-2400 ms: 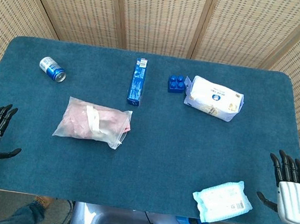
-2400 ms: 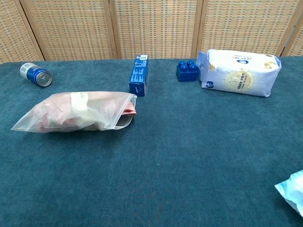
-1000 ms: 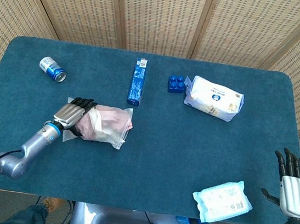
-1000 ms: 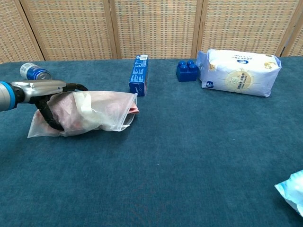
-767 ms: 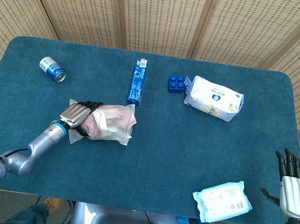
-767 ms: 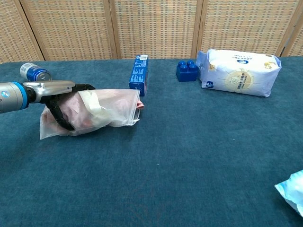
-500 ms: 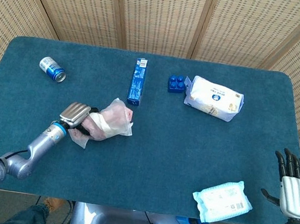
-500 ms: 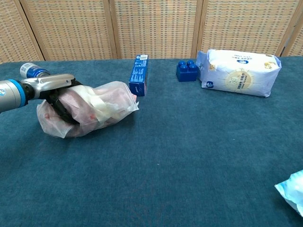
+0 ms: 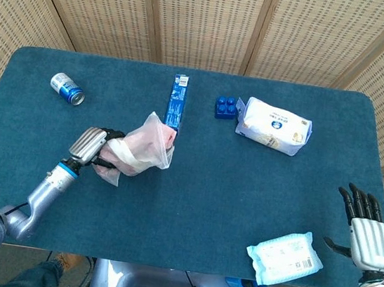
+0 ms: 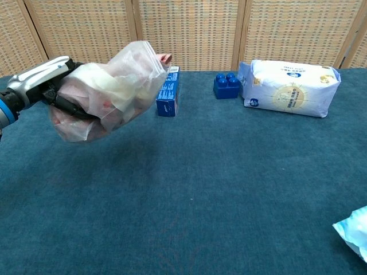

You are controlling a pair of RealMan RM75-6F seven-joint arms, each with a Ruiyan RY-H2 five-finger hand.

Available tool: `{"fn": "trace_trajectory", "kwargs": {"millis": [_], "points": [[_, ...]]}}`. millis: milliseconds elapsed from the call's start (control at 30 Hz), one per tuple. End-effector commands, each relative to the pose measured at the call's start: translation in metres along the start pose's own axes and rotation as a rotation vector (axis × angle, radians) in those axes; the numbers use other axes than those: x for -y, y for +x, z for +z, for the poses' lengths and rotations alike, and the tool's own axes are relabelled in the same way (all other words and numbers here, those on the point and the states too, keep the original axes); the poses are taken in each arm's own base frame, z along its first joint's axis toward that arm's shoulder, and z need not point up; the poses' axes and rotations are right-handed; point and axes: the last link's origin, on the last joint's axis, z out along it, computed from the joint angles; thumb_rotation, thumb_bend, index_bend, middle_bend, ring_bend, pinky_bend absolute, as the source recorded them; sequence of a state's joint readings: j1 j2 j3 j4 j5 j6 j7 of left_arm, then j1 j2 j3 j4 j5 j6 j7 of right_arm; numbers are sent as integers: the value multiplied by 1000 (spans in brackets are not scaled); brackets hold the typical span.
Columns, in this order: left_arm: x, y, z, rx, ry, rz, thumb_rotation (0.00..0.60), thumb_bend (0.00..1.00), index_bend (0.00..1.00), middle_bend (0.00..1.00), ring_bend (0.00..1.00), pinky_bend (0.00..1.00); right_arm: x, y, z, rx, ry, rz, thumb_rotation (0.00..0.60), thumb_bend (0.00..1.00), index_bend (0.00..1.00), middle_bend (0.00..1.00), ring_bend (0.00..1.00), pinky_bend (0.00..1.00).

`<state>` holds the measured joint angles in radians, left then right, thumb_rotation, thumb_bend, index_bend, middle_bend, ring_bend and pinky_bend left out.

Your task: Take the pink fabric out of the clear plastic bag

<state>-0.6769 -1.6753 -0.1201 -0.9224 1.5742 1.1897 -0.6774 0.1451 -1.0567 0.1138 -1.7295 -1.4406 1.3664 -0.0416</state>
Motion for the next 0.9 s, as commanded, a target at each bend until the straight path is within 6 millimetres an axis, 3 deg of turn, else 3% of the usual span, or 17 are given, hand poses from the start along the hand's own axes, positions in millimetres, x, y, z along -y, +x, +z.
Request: {"fn": "trace_trajectory", "kwargs": {"millis": [33, 433, 667, 900], "points": [[-17, -16, 3, -53, -135, -78, 600, 353, 545, 597, 502, 488, 18, 26, 25, 44, 99, 163, 600, 0, 53, 0, 0, 0], [-54, -32, 36, -99, -271, -117, 600, 354, 565, 607, 506, 488, 57, 63, 71, 159, 240, 359, 600, 0, 200, 1, 0, 0], [-79, -22, 60, -127, -354, -95, 600, 363, 591, 618, 520, 488, 75, 84, 86, 156, 269, 361, 600, 0, 243, 9, 0, 0], [-94, -12, 71, -110, -382, -63, 600, 362, 596, 618, 520, 488, 88, 96, 96, 160, 270, 386, 600, 0, 281, 21, 0, 0]]}}
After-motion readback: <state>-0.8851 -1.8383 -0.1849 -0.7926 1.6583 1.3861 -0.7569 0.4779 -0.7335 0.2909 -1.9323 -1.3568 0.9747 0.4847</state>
